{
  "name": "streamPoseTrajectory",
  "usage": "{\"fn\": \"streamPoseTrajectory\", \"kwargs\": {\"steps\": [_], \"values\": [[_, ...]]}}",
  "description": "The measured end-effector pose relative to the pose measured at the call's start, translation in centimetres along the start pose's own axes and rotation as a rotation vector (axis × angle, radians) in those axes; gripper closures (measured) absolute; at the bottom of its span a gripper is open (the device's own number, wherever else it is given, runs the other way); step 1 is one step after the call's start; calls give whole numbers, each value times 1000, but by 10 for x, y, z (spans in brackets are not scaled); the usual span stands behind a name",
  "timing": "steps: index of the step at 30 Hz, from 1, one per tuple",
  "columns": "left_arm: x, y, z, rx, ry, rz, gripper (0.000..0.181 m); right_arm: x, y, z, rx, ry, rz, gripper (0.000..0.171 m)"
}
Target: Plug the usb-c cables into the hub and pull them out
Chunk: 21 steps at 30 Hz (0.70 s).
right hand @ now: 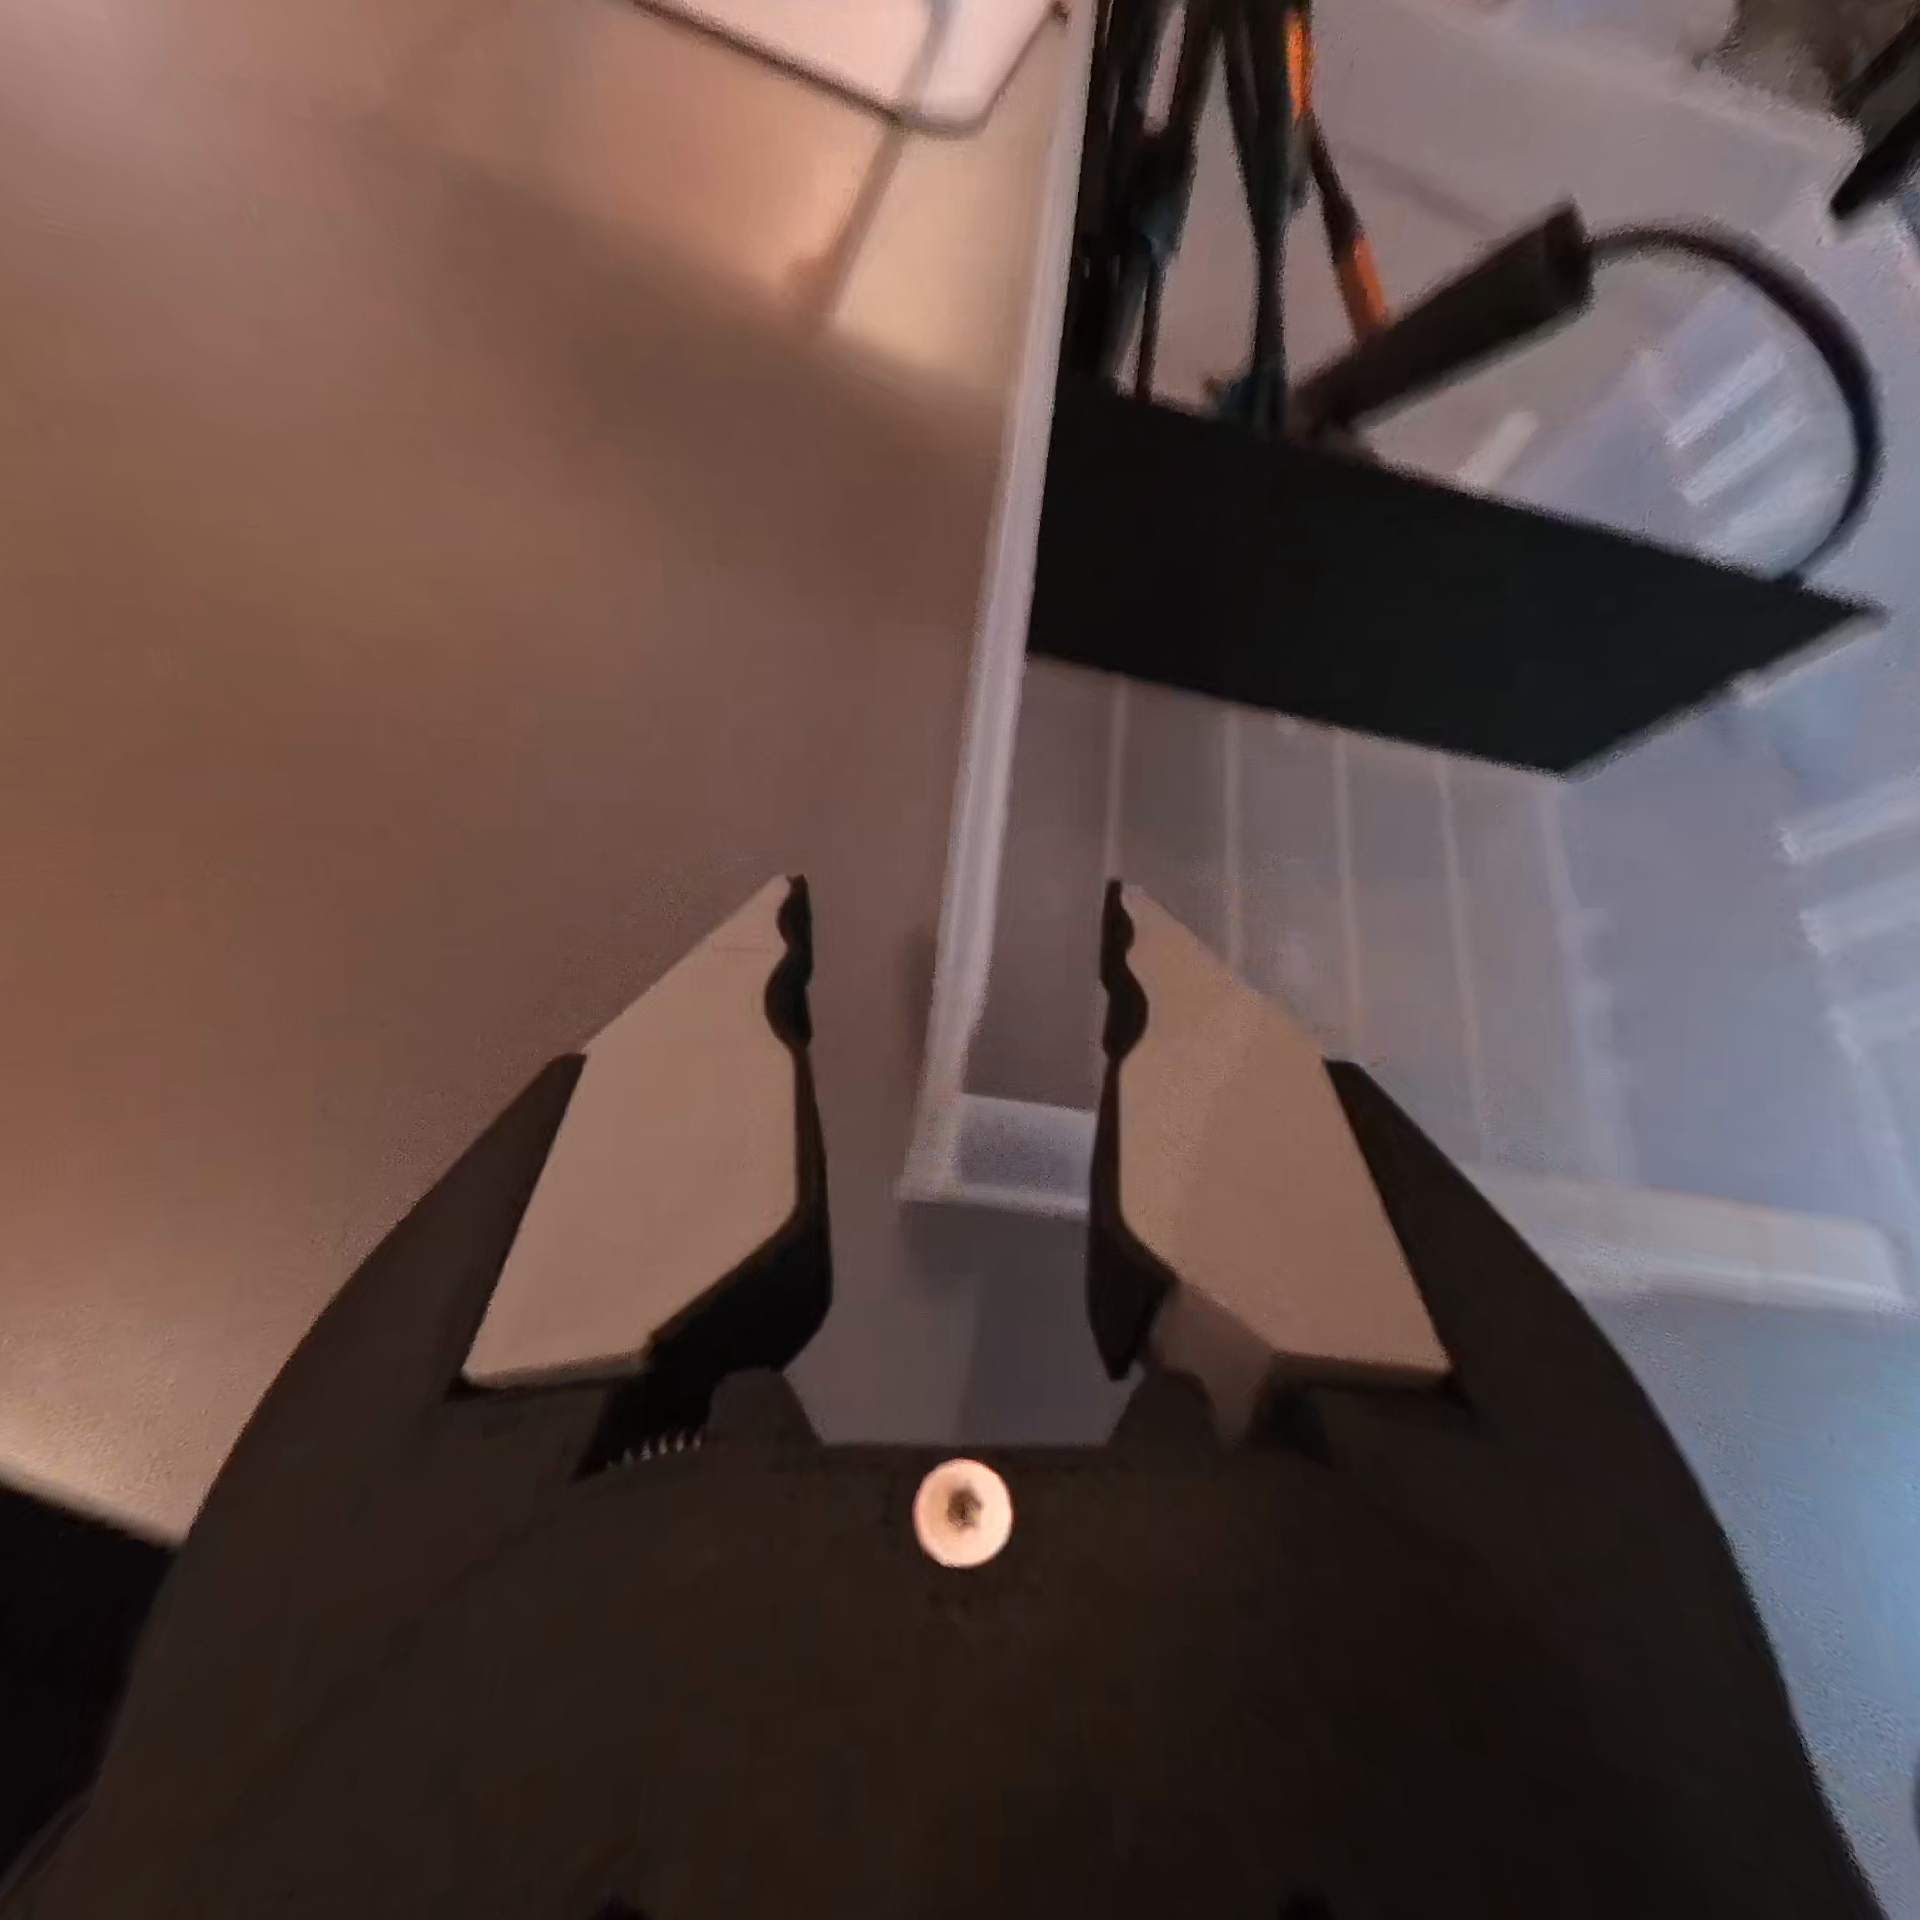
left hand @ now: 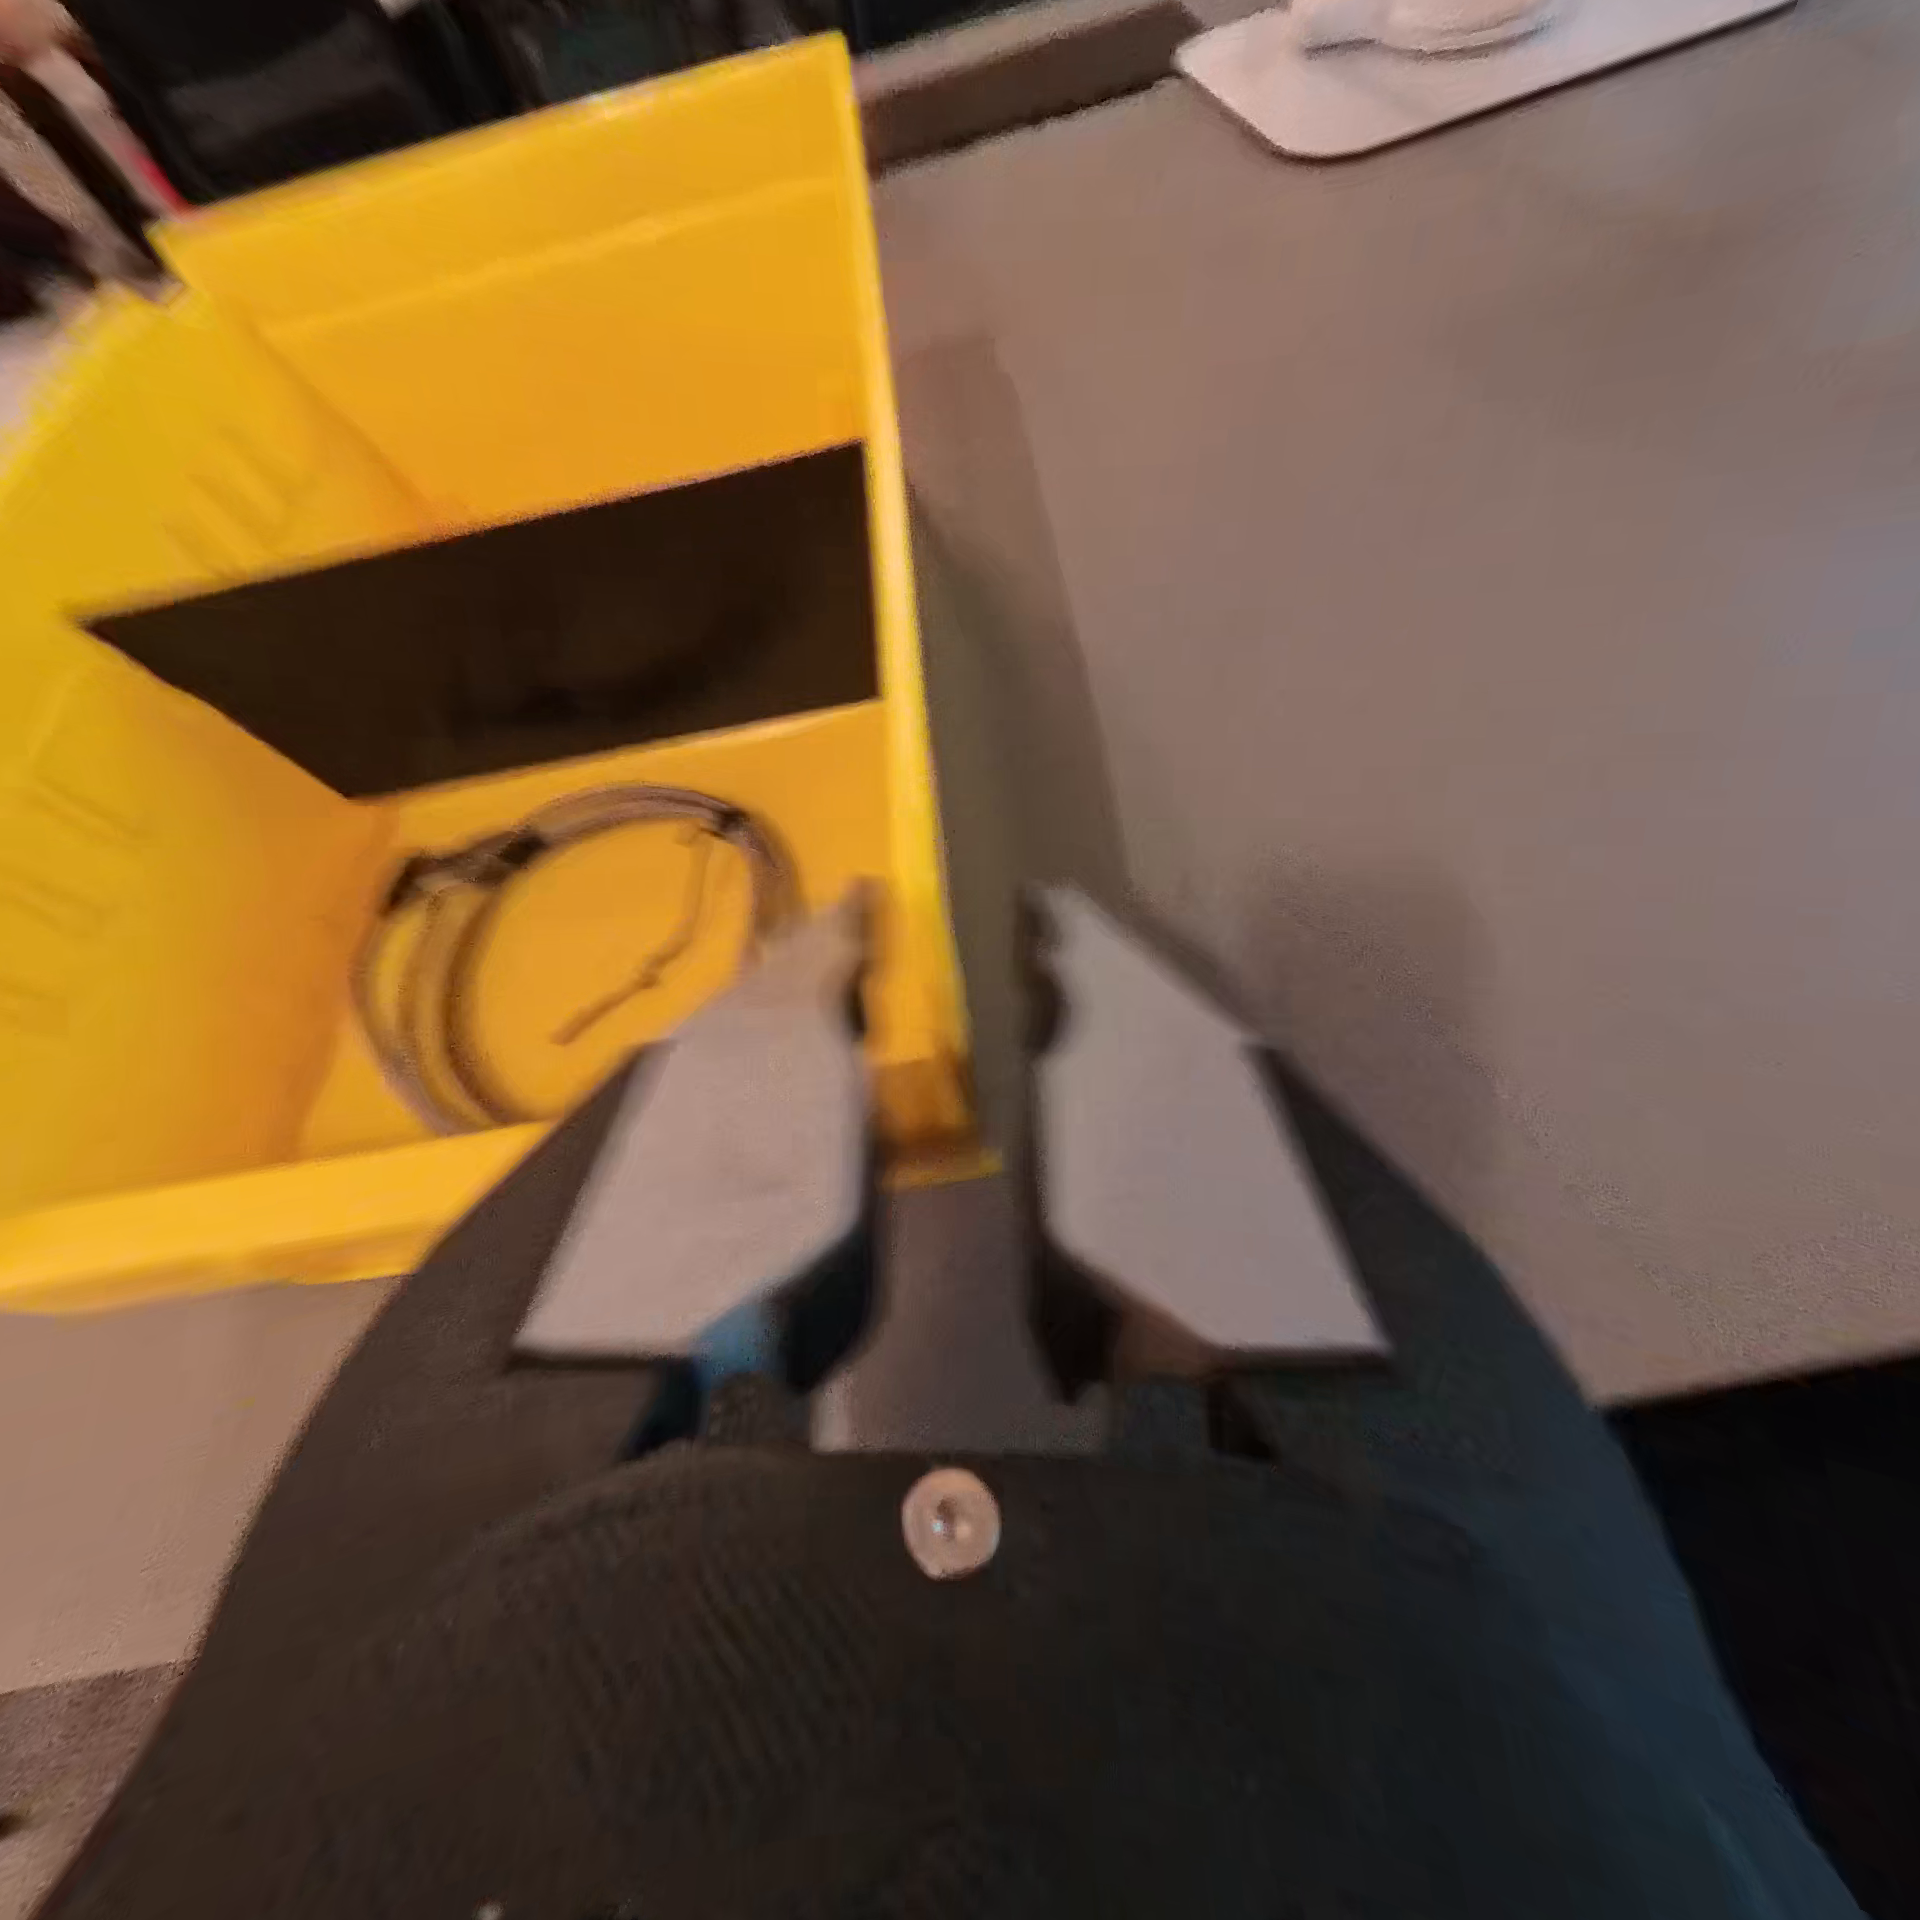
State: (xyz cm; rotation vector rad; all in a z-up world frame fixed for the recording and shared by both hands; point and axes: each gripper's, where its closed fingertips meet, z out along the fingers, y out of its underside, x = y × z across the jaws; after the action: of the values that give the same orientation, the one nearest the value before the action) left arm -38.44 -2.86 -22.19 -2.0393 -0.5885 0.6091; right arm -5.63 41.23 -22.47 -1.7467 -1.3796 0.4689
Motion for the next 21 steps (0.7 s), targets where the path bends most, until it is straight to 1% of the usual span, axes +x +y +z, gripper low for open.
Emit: {"fn": "streamPoseTrajectory", "kwargs": {"steps": [1, 2, 5, 7, 9, 12, 16, 18, 21], "values": [[-4, -3, 3, 23, -23, 72, 179, 3, 2, 3, -26, 25, 2, 150], [-7, -6, 5, 27, -41, 86, 179, 2, 1, 3, -32, 34, -22, 169], [-20, -20, -1, 73, -57, 77, 178, -16, -2, 3, -67, 19, -59, 167], [-31, -38, -11, 125, -60, 49, 177, -45, -9, 3, -77, -23, -67, 161], [-42, -53, -20, 151, -49, 5, 177, -77, -18, 5, -81, -47, -89, 156], [-48, -74, -33, 229, -68, 34, 177, -124, -32, 9, -98, -54, -131, 153], [-47, -102, -62, 333, -73, 56, 177, -193, -54, 14, -87, -99, -179, 150], [-47, -111, -73, 375, -60, 54, 177, -231, -65, 15, -79, -146, -208, 148], [-49, -120, -81, 405, -51, 63, 177, -293, -84, 19, -49, -203, -255, 149]]}}
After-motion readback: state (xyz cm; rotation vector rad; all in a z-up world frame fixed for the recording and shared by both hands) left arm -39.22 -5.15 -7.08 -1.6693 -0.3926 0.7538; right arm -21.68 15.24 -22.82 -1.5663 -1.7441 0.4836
